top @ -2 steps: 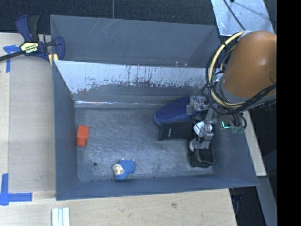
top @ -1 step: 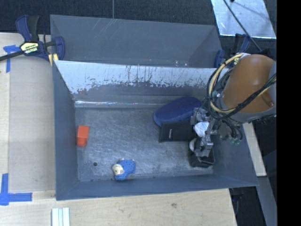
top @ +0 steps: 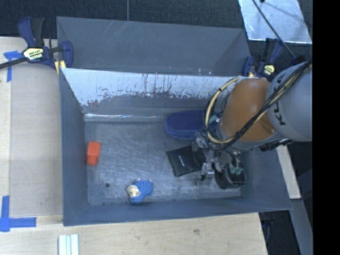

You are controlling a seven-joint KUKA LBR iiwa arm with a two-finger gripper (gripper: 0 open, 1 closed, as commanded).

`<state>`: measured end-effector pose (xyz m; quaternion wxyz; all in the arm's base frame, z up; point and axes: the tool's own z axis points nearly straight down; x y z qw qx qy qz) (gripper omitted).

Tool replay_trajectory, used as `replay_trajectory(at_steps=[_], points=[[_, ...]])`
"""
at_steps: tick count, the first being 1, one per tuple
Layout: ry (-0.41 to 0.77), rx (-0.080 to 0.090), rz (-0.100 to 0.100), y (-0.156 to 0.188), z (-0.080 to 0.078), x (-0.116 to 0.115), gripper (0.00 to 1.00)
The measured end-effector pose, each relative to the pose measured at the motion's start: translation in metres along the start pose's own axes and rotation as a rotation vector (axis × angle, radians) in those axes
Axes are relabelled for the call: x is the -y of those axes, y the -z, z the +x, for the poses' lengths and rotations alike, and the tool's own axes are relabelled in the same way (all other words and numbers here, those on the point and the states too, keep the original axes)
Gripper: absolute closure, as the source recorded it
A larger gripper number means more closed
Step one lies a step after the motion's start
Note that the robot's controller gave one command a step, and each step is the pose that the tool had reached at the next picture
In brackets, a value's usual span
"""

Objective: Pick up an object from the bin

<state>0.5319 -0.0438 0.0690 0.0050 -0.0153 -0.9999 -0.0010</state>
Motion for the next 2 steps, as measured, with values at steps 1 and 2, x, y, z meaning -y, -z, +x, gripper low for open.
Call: replay_trajectory(at_steps=[1,2], points=[[-0.002,0.011,0.002,0.005,-0.003,0.003,1.0],[0.035,0.024,0.003,0.182,-0.03,-0.003,1.0]])
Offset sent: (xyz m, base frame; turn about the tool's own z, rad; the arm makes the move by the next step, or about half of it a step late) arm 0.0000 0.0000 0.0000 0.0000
